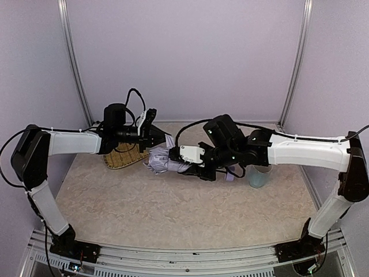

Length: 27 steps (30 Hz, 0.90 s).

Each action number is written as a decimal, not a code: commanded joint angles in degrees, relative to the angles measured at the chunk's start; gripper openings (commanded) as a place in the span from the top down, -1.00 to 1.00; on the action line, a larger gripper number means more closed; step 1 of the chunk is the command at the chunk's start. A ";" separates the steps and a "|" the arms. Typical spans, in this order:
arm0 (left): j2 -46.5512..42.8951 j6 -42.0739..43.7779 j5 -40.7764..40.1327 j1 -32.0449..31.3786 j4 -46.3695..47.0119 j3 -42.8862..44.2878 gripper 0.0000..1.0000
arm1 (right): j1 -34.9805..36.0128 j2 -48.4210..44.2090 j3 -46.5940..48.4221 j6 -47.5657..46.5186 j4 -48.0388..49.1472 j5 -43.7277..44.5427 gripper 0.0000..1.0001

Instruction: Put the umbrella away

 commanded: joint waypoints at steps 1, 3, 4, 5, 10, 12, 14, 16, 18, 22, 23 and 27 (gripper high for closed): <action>-3.96 5.91 -10.60 1.65 3.87 2.58 1.00 | 7.37 7.64 -9.20 1.36 -9.99 1.98 1.00; -5.03 10.78 -11.91 -0.04 0.60 1.72 1.00 | 8.51 10.64 -11.69 -0.47 -6.32 7.75 1.00; -5.27 12.55 -12.65 -0.76 -1.38 1.33 1.00 | 9.08 11.97 -12.70 -1.32 -4.68 10.11 1.00; -5.44 13.71 -13.59 -1.20 -2.52 0.75 1.00 | 9.52 13.09 -13.53 -2.51 -3.22 11.44 1.00; -3.94 15.86 -17.80 -1.74 -2.94 -3.88 1.00 | 9.98 16.03 -15.65 -5.59 1.09 9.29 1.00; -1.17 17.13 -21.00 -2.22 -3.87 -3.86 1.00 | 9.85 17.90 -14.56 -5.38 -0.12 7.52 1.00; 2.38 17.29 -23.06 -2.38 -5.08 -2.94 1.00 | 9.81 20.62 -13.03 -4.57 -2.50 6.79 1.00; 5.57 16.83 -24.76 -2.39 -4.52 -2.15 1.00 | 9.84 22.33 -12.69 -3.84 -3.37 6.15 1.00; 8.03 16.70 -27.05 -2.47 -2.80 -1.89 1.00 | 9.83 23.07 -13.87 -3.48 -2.63 6.71 1.00; 12.13 19.40 -32.40 -3.23 -2.18 0.42 1.00 | 9.81 24.09 -15.88 -3.83 -1.37 9.75 1.00; 13.24 20.28 -33.75 -3.54 -2.92 1.41 1.00 | 9.81 24.43 -15.81 -3.79 -1.51 9.99 1.00; 16.36 20.81 -37.80 -3.75 -4.89 3.73 1.00 | 9.77 25.21 -15.30 -3.77 -2.04 11.12 1.00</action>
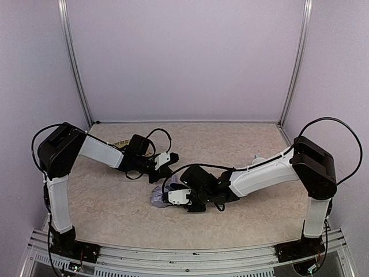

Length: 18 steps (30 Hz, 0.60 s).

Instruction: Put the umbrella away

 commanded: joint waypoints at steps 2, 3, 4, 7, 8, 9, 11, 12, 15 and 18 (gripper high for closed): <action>1.05 0.04 -12.86 2.23 10.93 5.67 1.00 | 2.28 5.90 -4.25 -1.29 -19.74 -5.98 1.00; 0.83 -0.56 -12.89 2.34 11.04 5.41 0.91 | 2.07 5.90 -4.21 -0.98 -19.81 -5.84 1.00; 0.45 -1.09 -12.72 2.32 11.14 4.93 0.79 | 1.82 5.73 -4.23 -0.76 -19.83 -5.68 1.00; -0.96 -3.40 -13.46 2.36 11.03 4.24 0.51 | 0.80 5.74 -4.24 0.07 -20.10 -5.28 1.00; -1.45 -4.61 -14.26 2.43 11.15 4.14 0.38 | 0.44 5.88 -4.16 0.33 -20.34 -5.27 1.00; -1.94 -5.93 -15.57 2.49 11.41 4.06 0.24 | 0.22 6.10 -4.07 0.51 -20.69 -5.28 1.00; -3.06 -8.32 -18.63 2.76 11.63 4.16 0.14 | -0.01 6.56 -3.53 0.78 -21.32 -4.05 1.00; -3.81 -9.39 -19.96 2.93 11.53 4.04 0.12 | -0.10 6.76 -3.13 0.88 -21.59 -4.16 1.00; -8.79 -13.92 -24.67 3.15 11.88 1.58 0.08 | -0.17 7.24 -2.23 1.03 -21.94 -4.24 1.00; -20.86 -19.49 -25.10 2.72 15.01 -8.30 0.08 | -0.64 7.16 -1.89 1.82 -22.12 -5.66 1.00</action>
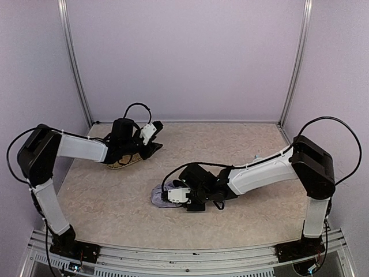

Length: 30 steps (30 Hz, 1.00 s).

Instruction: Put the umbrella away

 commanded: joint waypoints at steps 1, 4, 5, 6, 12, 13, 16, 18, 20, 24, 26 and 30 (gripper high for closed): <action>-18.37 -10.85 -3.65 -0.79 7.29 -13.29 0.09 | -0.40 6.15 -3.75 0.52 -19.11 -7.68 1.00; -31.08 -16.85 -0.20 -3.53 12.78 -25.51 0.19 | -1.52 5.52 -2.43 1.18 -20.39 -14.36 1.00; -34.47 -17.40 -0.29 -5.55 13.70 -28.88 0.22 | -1.95 5.69 -1.66 1.30 -21.18 -16.58 1.00; -37.70 -17.43 -0.77 -7.68 13.56 -31.53 0.25 | -2.30 6.20 -0.74 1.40 -22.67 -18.65 1.00; -50.53 -16.55 -4.33 -20.05 10.69 -42.86 -0.22 | -4.14 8.18 2.29 3.00 -26.27 -26.92 1.00; -51.56 -16.07 -4.79 -20.98 10.21 -44.20 -0.35 | -4.40 8.14 2.33 3.11 -26.48 -28.02 1.00; -50.80 -13.22 -8.64 -24.28 5.52 -44.70 -0.41 | -5.21 8.69 3.33 2.90 -28.88 -32.78 1.00; -48.71 -11.53 -8.49 -25.44 4.85 -44.01 -0.41 | -6.14 9.75 4.51 2.70 -31.39 -35.35 1.00; -45.70 -8.78 -7.94 -26.08 3.30 -42.22 -0.45 | -6.70 11.07 5.54 2.69 -33.86 -36.43 1.00; -37.19 -5.35 -4.90 -26.42 -5.13 -35.64 -0.48 | -7.87 12.73 6.40 4.37 -36.07 -36.60 1.00; -34.66 -3.25 -3.75 -28.17 -8.76 -33.21 -0.51 | -8.54 12.76 6.18 5.58 -35.44 -36.83 1.00; -31.68 0.38 -9.66 -31.30 -11.24 -31.62 -0.61 | -9.18 12.42 6.27 7.73 -33.04 -36.37 1.00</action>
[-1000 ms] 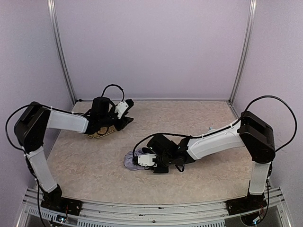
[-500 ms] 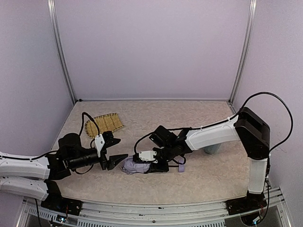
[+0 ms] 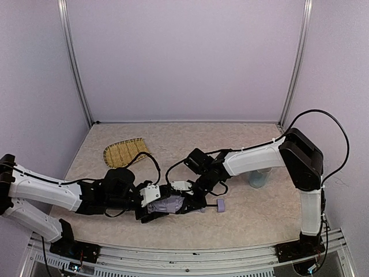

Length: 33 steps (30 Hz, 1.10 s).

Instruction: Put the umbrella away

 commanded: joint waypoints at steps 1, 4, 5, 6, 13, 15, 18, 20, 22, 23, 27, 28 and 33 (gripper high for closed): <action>2.81 5.91 -4.58 -2.44 -5.47 2.31 -0.62 | 0.23 5.90 -4.59 4.50 -15.38 1.63 1.00; 6.34 10.12 -8.47 -2.32 -4.13 1.99 -0.61 | 0.19 5.74 -4.40 5.62 -14.21 2.75 1.00; 7.84 11.00 -9.87 -2.23 -4.80 2.46 -0.60 | 0.19 5.60 -4.53 5.83 -13.95 2.89 1.00; 9.36 11.74 -11.02 -2.19 -6.02 3.22 -0.57 | 0.22 5.36 -4.90 6.06 -13.65 3.07 1.00; 12.89 14.62 -12.52 0.19 1.24 1.70 -0.52 | 0.24 1.25 -9.39 8.21 -10.51 3.71 1.00; 13.83 15.18 -13.81 0.44 2.67 1.97 -0.53 | 0.16 0.02 -9.97 8.57 -10.35 4.45 1.00; 11.54 16.35 -13.37 -0.92 0.23 4.54 -0.53 | 0.13 -1.11 -10.46 8.77 -11.39 6.35 1.00; 6.16 17.39 -7.27 -1.47 -2.89 6.17 -0.56 | -0.22 -1.80 -10.87 9.04 -11.65 5.72 1.00; 1.28 17.95 -1.27 0.27 -3.90 5.94 -0.61 | -0.95 -2.24 -11.38 9.52 -11.46 4.34 1.00; 0.04 18.28 1.35 1.96 -3.86 5.15 -0.63 | -1.30 -2.23 -11.46 9.70 -11.45 3.72 1.00; 5.36 18.17 6.79 6.41 -1.12 4.10 -0.68 | -2.48 -1.05 -10.53 9.25 -11.28 2.96 1.00; 7.93 17.70 9.34 7.00 -2.66 5.86 -0.86 | -2.70 -0.54 -10.13 8.79 -11.40 2.99 1.00; 14.54 17.47 13.36 7.54 -8.01 10.97 -0.97 | -4.53 0.60 -8.79 8.71 -11.67 3.06 1.00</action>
